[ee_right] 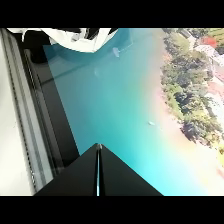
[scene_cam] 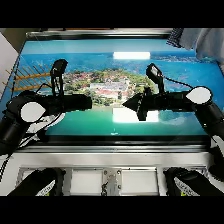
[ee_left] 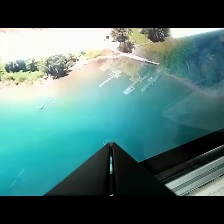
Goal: Fold the clothes and pants, and hang the long-sleeved shirts on hangers.
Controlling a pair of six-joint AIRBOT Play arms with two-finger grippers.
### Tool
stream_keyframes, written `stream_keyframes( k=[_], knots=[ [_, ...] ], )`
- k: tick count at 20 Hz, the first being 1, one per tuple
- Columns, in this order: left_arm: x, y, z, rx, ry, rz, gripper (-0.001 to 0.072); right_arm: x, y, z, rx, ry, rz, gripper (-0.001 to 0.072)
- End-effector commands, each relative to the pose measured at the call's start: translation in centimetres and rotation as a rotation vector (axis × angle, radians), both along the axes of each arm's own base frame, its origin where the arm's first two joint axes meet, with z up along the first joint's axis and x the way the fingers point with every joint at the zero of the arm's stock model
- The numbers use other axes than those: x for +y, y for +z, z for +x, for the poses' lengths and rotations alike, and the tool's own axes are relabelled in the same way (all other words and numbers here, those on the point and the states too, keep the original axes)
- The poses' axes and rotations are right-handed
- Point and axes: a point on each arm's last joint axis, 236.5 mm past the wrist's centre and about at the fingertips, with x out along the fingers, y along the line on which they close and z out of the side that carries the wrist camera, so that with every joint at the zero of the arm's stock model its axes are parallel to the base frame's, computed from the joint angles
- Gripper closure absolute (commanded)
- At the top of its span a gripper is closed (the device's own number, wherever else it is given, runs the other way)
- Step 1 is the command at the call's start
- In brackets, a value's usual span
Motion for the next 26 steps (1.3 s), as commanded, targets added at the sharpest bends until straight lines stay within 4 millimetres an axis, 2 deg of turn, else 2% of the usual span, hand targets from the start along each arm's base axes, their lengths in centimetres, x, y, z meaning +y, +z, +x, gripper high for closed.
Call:
stream_keyframes(
  k=[1,11,15,16,17,18,20,21,22,24,26],
  knots=[
    [0.0,-0.2,0.0,-0.001,0.001,0.001,0.0693,0.1,-0.1,-0.1,0.006,0.002,0.003,0.0693],
    [0.4,-3.1,-0.9,0.062,-0.001,0.032,0.0693,0.1,-0.3,0.0,0.011,0.001,0.002,0.0693],
    [0.5,-2.4,0.1,0.014,0.014,0.022,0.0691,0.1,-0.3,0.0,0.01,0.002,0.002,0.0693],
    [1.3,-1.8,1.2,-0.045,0.023,0.052,0.0537,0.1,-0.3,0.0,0.011,0.001,0.002,0.0693],
    [2.7,-1.1,2.5,-0.103,0.037,0.107,0.0114,0.1,-0.3,0.0,0.011,0.001,0.002,0.0693],
    [4.9,-0.3,3.9,-0.152,0.081,0.166,-0.001,0.1,-0.3,0.0,0.01,0.002,0.002,0.0693],
    [11.1,0.1,6.2,-0.171,0.214,0.285,-0.001,0.1,-0.3,0.0,0.011,0.001,0.002,0.0693],
    [14.6,-0.9,6.8,-0.124,0.285,0.342,-0.001,0.1,-0.3,0.0,0.011,0.001,0.002,0.0693],
    [17.7,-2.6,7.1,-0.052,0.354,0.367,-0.001,0.1,-0.3,0.0,0.011,0.001,0.002,0.0693],
    [22.6,-6.8,7.1,0.107,0.458,0.398,-0.001,0.1,-0.3,0.0,0.011,0.001,0.002,0.0694],
    [25.3,-10.9,7.2,0.233,0.521,0.395,-0.001,0.1,-0.3,0.0,0.011,0.001,0.002,0.0693]
  ],
)
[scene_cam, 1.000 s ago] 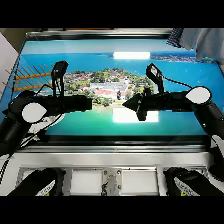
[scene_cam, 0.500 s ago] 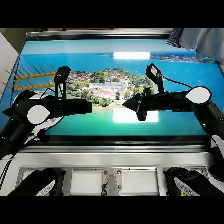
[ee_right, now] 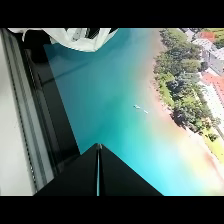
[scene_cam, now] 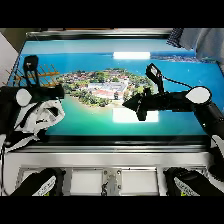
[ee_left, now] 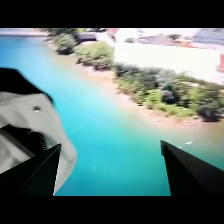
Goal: Fold the clothes and pants, and hang the long-sleeved shirts on hangers.
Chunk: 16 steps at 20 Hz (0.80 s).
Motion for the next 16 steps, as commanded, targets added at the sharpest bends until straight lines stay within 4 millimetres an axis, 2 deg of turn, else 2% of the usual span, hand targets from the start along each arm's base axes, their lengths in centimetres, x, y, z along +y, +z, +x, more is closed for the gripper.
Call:
stream_keyframes(
  k=[1,4,6,11,12,13,15,16],
  knots=[
    [6.2,-6.5,0.0,0.181,0.167,-0.011,-0.0011,0.0,0.0,0.0,0.001,0.001,0.0,0.0693],
    [6.5,-11.3,1.8,0.22,0.202,-0.068,-0.0011,0.0,0.0,0.0,0.001,0.001,0.0,0.0693],
    [6.2,-13.5,2.9,0.223,0.219,-0.084,-0.0011,0.0,0.0,0.0,0.001,0.001,0.0,0.0693],
    [4.7,-17.1,3.1,0.275,0.238,-0.103,-0.001,0.0,0.0,0.0,0.001,0.001,0.0,0.0693],
    [4.7,-17.2,3.2,0.272,0.254,-0.111,0.0072,0.0,0.0,0.0,0.001,0.001,0.0,0.0693],
    [4.7,-16.9,3.5,0.258,0.269,-0.119,0.024,0.0,0.0,0.0,0.001,0.001,0.0,0.0693],
    [4.8,-15.5,4.3,0.204,0.275,-0.126,0.0635,0.1,0.0,0.0,0.003,0.0,0.004,0.0693],
    [4.7,-14.2,5.1,0.155,0.27,-0.13,0.0692,0.2,0.2,0.0,0.004,0.0,0.014,0.0693]
  ],
)
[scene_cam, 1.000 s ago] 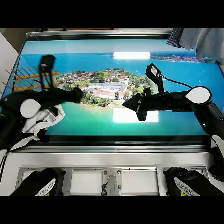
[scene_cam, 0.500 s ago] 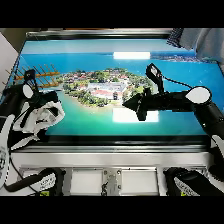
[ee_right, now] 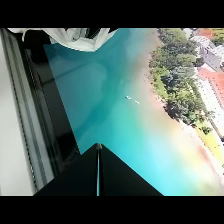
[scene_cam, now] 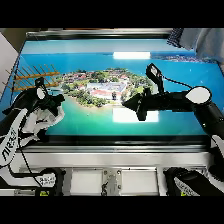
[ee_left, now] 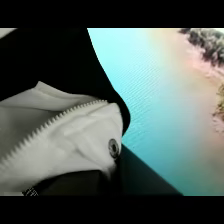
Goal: Fold the clothes and pants, and hang the long-sleeved shirts on hangers.
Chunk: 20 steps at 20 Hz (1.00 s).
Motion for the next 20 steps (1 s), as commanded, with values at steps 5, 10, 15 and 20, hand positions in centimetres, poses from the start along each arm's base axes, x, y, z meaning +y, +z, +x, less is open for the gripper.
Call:
stream_keyframes(
  k=[5,10,15,20],
  knots=[
    [-7.3,14.6,6.8,-0.383,-0.195,-0.001,0.0693,1.2,2.6,-0.3,0.035,-0.001,0.132,0.0694],
    [-25.1,26.8,6.4,-0.647,-0.608,-0.045,0.0692,0.4,4.0,0.7,0.041,-0.04,0.195,0.0693],
    [-42.2,26.4,-1.5,-0.617,-1.013,-0.102,0.0692,-11.6,1.8,7.1,0.112,-0.502,0.061,0.0696],
    [-47.0,19.9,-7.3,-0.39,-1.174,-0.081,0.0,-24.9,1.6,7.5,0.135,-0.944,-0.048,0.0695]
  ],
)
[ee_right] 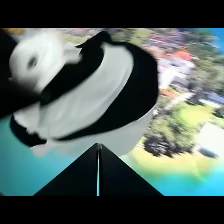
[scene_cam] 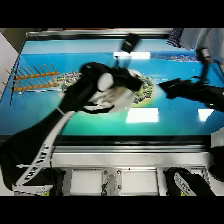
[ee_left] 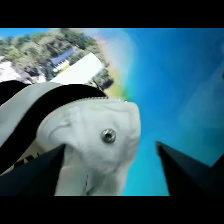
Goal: Fold the clothes and pants, and hang the long-sleeved shirts on hangers.
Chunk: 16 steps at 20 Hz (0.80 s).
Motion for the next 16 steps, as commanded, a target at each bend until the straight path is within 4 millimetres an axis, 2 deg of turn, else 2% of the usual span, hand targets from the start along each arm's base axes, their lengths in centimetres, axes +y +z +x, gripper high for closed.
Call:
stream_keyframes(
  k=[1,2,4,6,8,10,12,14,16],
  knots=[
    [-0.6,-3.8,-2.8,0.118,-0.032,0.113,-0.0001,-8.5,-0.5,-0.6,0.064,-0.286,-0.079,0.0696],
    [1.7,-4.5,-1.8,0.174,0.049,0.112,0.0,-9.3,-0.7,-1.0,0.077,-0.308,-0.103,0.0696],
    [7.3,-6.0,0.4,0.277,0.247,0.085,-0.0001,-9.7,-1.5,-1.8,0.107,-0.298,-0.15,0.0696],
    [14.4,-8.7,1.6,0.38,0.462,0.061,-0.0001,-9.3,-2.4,-2.3,0.147,-0.273,-0.15,0.0695],
    [20.8,-11.9,1.3,0.475,0.645,0.05,-0.0001,-9.1,-3.2,-2.4,0.177,-0.26,-0.145,0.0695],
    [26.7,-15.7,-0.3,0.583,0.819,0.056,-0.0001,-9.0,-3.8,-2.2,0.199,-0.252,-0.132,0.0695],
    [29.2,-18.6,-1.5,0.684,0.923,-0.01,-0.0001,-8.5,-4.4,-1.9,0.225,-0.239,-0.098,0.0695],
    [29.2,-20.3,-1.1,0.731,0.972,-0.137,-0.0001,-7.5,-5.4,-1.7,0.267,-0.207,-0.055,0.0695],
    [28.3,-21.3,-0.1,0.756,0.983,-0.217,-0.0001,-6.2,-6.7,-1.5,0.31,-0.162,-0.049,0.0695]
  ],
)
